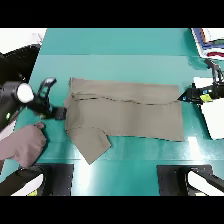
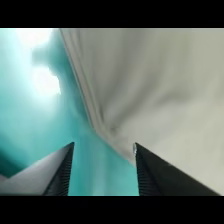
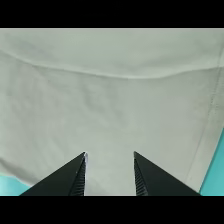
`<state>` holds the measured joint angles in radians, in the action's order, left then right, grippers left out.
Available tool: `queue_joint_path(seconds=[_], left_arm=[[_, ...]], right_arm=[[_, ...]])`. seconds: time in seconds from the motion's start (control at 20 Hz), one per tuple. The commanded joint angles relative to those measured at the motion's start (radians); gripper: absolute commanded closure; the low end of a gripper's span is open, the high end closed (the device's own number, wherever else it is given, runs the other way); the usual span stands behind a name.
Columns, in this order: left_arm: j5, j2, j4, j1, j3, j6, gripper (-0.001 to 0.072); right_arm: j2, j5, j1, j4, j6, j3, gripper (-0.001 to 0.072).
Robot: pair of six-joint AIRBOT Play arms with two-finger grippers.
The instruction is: Fold the shirts.
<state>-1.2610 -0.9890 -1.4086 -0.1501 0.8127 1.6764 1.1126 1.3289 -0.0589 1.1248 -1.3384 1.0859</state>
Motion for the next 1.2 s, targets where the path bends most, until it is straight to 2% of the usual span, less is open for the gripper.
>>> queue_joint_path(seconds=[0.0, 0.15, 0.6, 0.65, 0.75, 0.8, 1.0, 1.15], left_arm=[[0.04, 0.142, 0.139, -0.001, -0.241, 0.056, 0.0251], [0.111, 0.146, 0.274, -0.001, -0.343, 0.052, 0.0251], [0.286, 0.146, 0.394, -0.001, -0.417, 0.051, 0.0253], [0.284, 0.146, 0.397, -0.001, -0.417, 0.051, 0.0329], [0.284, 0.146, 0.397, -0.001, -0.417, 0.051, 0.0596], [0.285, 0.146, 0.396, -0.001, -0.417, 0.051, 0.0679], [0.221, 0.171, 0.384, -0.001, -0.355, 0.018, 0.0681], [0.195, 0.216, 0.35, -0.001, -0.307, 0.016, 0.0681]], right_arm=[[-0.092, -0.024, -0.003, -0.008, 0.004, -0.048, 0.0368], [-0.116, -0.027, -0.002, -0.008, 0.004, -0.048, 0.0368], [-0.126, -0.026, -0.002, -0.01, 0.004, -0.048, 0.0368], [-0.126, -0.026, -0.002, -0.009, 0.004, -0.048, 0.0369], [-0.126, -0.025, -0.002, -0.009, 0.004, -0.048, 0.0368], [-0.126, -0.021, -0.002, -0.009, 0.004, -0.048, 0.0368], [-0.127, 0.082, -0.081, 0.022, 0.004, -0.065, 0.0369], [-0.137, 0.119, -0.24, 0.089, 0.004, -0.211, 0.0359]])
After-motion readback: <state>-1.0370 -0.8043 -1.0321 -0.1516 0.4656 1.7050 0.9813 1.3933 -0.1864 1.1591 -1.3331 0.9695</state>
